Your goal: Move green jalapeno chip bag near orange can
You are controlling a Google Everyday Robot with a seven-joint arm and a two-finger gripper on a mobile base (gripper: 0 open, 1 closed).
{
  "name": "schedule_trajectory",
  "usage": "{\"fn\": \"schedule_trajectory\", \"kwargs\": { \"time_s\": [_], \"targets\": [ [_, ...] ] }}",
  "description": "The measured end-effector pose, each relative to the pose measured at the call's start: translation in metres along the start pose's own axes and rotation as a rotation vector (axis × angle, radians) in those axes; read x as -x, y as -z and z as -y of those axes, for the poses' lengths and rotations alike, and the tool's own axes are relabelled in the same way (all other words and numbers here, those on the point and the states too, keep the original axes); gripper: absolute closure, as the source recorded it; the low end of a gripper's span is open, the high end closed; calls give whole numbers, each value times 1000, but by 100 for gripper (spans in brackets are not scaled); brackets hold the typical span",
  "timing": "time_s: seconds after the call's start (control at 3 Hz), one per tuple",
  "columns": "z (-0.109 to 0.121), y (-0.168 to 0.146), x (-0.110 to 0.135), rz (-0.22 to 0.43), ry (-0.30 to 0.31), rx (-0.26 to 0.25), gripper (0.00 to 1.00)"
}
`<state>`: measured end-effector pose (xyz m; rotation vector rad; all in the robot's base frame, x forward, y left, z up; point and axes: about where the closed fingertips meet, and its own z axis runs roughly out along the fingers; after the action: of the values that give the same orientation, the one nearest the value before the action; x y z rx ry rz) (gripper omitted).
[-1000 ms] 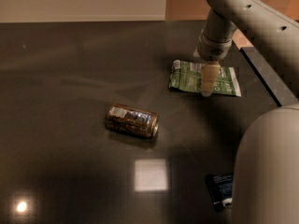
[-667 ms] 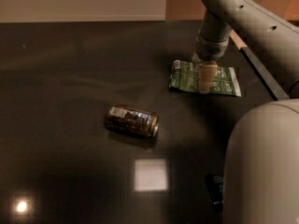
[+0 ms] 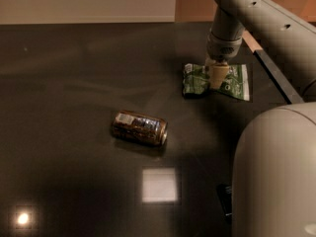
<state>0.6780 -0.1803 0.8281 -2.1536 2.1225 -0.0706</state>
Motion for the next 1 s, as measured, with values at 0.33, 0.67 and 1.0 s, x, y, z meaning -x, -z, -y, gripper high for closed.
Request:
{"fn": "schedule_trajectory", "kwargs": {
  "time_s": [0.33, 0.67, 1.0],
  "targets": [
    [-6, 14, 5, 6, 6, -12, 87],
    [-19, 30, 14, 19, -3, -16, 100],
    [-28, 39, 19, 26, -9, -18, 100]
  ]
}}
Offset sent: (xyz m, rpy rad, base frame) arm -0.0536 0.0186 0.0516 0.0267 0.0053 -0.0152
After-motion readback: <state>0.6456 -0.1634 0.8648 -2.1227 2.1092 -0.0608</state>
